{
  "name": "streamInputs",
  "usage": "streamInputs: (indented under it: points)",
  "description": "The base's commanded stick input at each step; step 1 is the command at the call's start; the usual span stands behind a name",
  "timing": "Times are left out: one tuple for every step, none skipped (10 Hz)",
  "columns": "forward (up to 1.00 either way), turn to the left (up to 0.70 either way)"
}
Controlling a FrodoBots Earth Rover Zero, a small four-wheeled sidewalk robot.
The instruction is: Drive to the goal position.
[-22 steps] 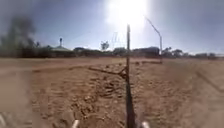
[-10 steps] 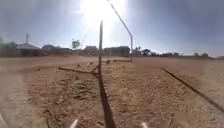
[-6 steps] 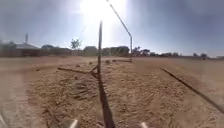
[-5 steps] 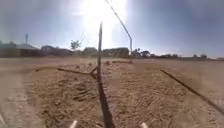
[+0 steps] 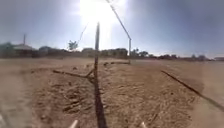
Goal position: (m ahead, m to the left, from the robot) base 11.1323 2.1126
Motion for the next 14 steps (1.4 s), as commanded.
streamInputs:
  points:
    - [0.7, -0.27]
    - [0.7, -0.27]
    - [0.7, -0.27]
    - [0.7, -0.27]
    - [0.46, -0.33]
    - [0.0, -0.45]
    - [0.0, -0.45]
    - [0.0, -0.45]
    - [0.11, -0.42]
    - [0.52, -0.32]
    - [0.7, 0.0]
    - [0.7, 0.0]
    - [0.7, 0.0]
    - [0.7, 0.0]
